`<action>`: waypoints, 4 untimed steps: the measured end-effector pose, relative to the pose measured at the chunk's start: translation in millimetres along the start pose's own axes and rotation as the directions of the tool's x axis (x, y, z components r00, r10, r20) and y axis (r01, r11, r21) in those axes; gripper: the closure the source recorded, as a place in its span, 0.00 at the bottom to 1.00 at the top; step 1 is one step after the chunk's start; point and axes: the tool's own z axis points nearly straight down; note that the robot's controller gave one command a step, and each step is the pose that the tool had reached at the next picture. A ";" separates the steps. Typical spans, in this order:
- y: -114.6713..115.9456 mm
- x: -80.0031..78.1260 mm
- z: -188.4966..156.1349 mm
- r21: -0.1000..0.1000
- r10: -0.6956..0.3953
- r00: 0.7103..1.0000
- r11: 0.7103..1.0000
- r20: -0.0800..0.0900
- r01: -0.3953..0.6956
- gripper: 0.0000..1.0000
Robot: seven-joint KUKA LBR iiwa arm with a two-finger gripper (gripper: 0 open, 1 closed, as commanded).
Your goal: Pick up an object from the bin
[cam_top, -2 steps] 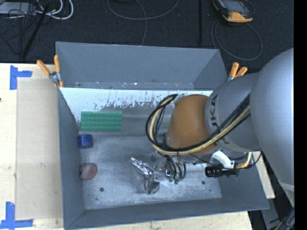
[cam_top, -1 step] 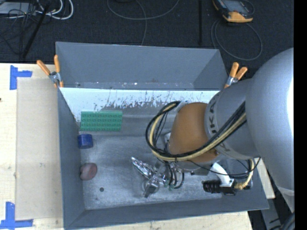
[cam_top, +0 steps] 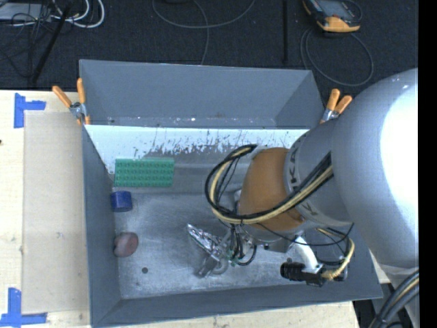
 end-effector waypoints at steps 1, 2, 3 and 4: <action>0.3 0.2 -0.4 0.001 -0.003 1.000 1.000 0.000 0.003 0.00; 1.4 0.1 -1.9 -0.001 -0.004 1.000 1.000 -0.001 0.004 1.00; 2.1 -0.9 -69.9 -0.002 -0.006 1.000 1.000 0.004 0.006 1.00; 2.5 -1.8 -126.3 -0.002 -0.009 1.000 1.000 0.004 0.009 1.00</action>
Offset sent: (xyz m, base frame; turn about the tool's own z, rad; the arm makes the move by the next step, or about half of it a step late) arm 0.0000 0.0000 0.0000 0.0000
